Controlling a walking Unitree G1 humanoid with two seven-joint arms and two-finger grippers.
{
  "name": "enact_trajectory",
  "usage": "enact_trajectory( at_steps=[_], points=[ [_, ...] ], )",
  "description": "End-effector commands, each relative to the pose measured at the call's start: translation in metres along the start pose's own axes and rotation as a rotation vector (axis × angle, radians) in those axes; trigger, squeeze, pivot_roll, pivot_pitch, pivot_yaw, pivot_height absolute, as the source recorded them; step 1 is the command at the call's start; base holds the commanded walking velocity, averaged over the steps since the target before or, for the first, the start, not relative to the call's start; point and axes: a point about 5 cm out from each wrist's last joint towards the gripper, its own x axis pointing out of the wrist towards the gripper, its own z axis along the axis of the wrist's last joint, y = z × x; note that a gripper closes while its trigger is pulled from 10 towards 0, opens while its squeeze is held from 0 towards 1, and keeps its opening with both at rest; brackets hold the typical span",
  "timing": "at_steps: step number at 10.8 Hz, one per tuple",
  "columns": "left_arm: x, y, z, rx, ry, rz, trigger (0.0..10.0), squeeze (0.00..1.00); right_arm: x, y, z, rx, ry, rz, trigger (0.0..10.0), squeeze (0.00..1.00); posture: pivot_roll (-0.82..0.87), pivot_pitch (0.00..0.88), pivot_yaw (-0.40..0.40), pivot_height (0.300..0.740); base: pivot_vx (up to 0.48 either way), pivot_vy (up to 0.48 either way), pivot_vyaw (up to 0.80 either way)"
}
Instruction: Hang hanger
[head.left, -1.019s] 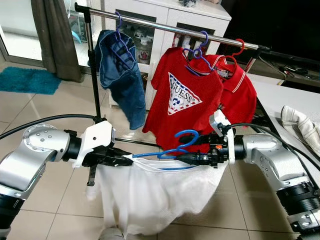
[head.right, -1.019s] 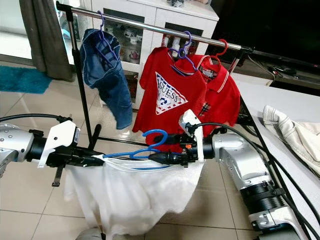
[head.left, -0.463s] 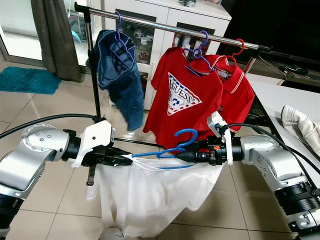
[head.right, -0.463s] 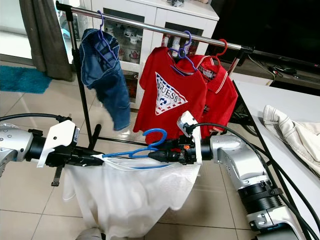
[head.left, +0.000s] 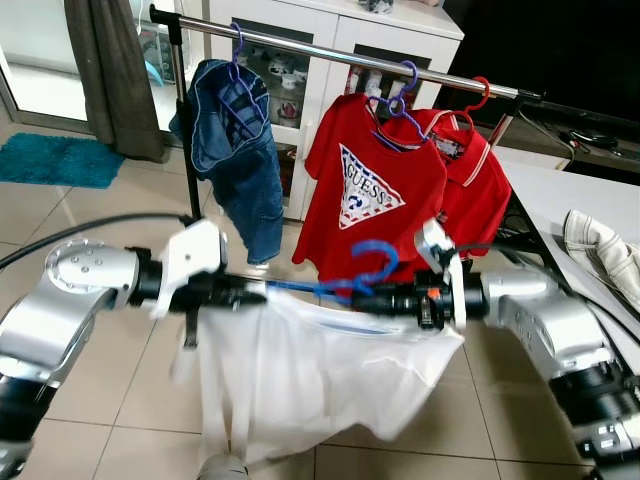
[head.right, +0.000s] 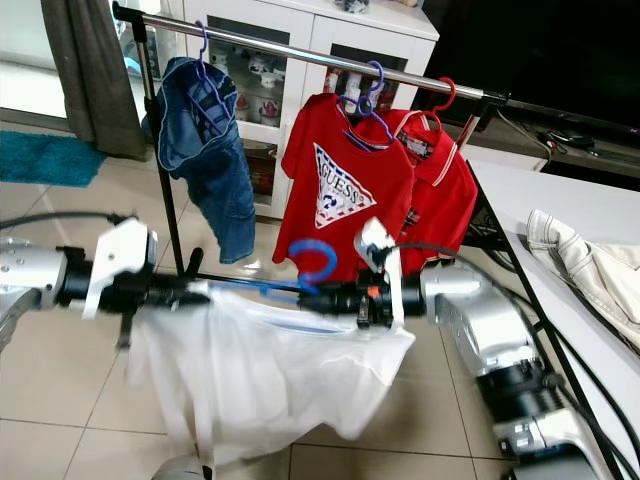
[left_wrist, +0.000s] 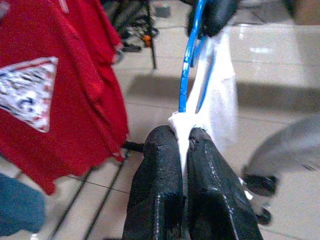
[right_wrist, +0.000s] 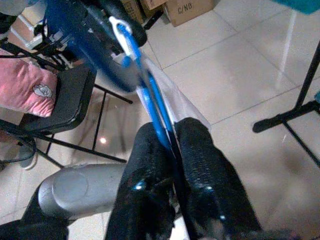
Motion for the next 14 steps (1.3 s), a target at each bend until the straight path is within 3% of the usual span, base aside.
enact_trajectory(
  at_steps=[1, 2, 3, 6, 7, 9, 10, 11, 12, 14],
  points=[
    [0.0, 0.006, 0.015, 0.074, -0.047, 0.027, 10.0, 0.0, -0.003, -0.001, 0.005, 0.011, -0.022, -0.005, 0.0, 0.0, 0.16, 0.0, -0.126, 0.74, 0.0, 0.0, 0.0],
    [0.0, 0.005, 0.017, 0.067, -0.072, 0.007, 10.0, 0.59, -0.003, -0.001, 0.005, 0.017, -0.026, 0.0, 0.0, 0.0, 0.16, 0.0, -0.123, 0.74, 0.0, 0.0, 0.0],
    [0.0, 0.004, 0.019, 0.059, -0.098, -0.009, 10.0, 1.0, -0.004, -0.001, 0.003, 0.018, -0.024, -0.001, 0.0, 0.0, 0.16, 0.0, -0.123, 0.74, 0.0, 0.0, 0.0],
    [-0.001, 0.003, 0.028, 0.082, -0.165, -0.026, 10.0, 1.0, -0.007, -0.004, 0.001, 0.022, -0.013, -0.025, 0.0, 0.0, 0.17, 0.0, -0.112, 0.74, 0.0, 0.0, 0.0],
    [-0.001, 0.003, 0.03, 0.096, -0.179, -0.02, 10.0, 0.0, -0.007, -0.005, 0.002, 0.01, -0.024, -0.029, 0.0, 0.0, 0.17, 0.0, -0.106, 0.74, 0.0, 0.0, 0.0],
    [-0.003, 0.007, 0.034, 0.091, -0.213, -0.008, 10.0, 0.0, -0.007, -0.005, 0.0, 0.006, -0.031, -0.065, 0.0, 0.0, 0.16, 0.0, -0.097, 0.74, 0.0, 0.0, 0.0],
    [-0.007, 0.022, 0.033, 0.053, -0.209, 0.15, 10.0, 0.0, -0.007, -0.01, -0.004, 0.004, -0.036, -0.148, 0.0, 0.0, 0.16, 0.0, -0.084, 0.74, 0.0, 0.0, 0.0],
    [-0.01, 0.027, 0.032, 0.026, -0.21, 0.222, 10.0, 0.0, -0.007, -0.013, -0.005, 0.008, -0.048, -0.193, 0.0, 0.0, 0.16, 0.0, -0.081, 0.74, 0.0, 0.0, 0.0],
    [-0.015, 0.031, 0.026, -0.08, -0.265, 0.479, 10.0, 0.0, -0.007, -0.018, -0.006, 0.063, -0.144, -0.328, 0.0, 0.0, 0.15, 0.0, -0.084, 0.74, 0.0, 0.0, 0.0],
    [-0.002, 0.02, 0.014, -0.207, -0.301, 0.618, 10.0, 0.0, -0.002, -0.018, -0.004, 0.111, -0.233, -0.382, 0.0, 0.0, 0.16, 0.0, -0.097, 0.74, 0.0, 0.0, 0.0]
  ],
)
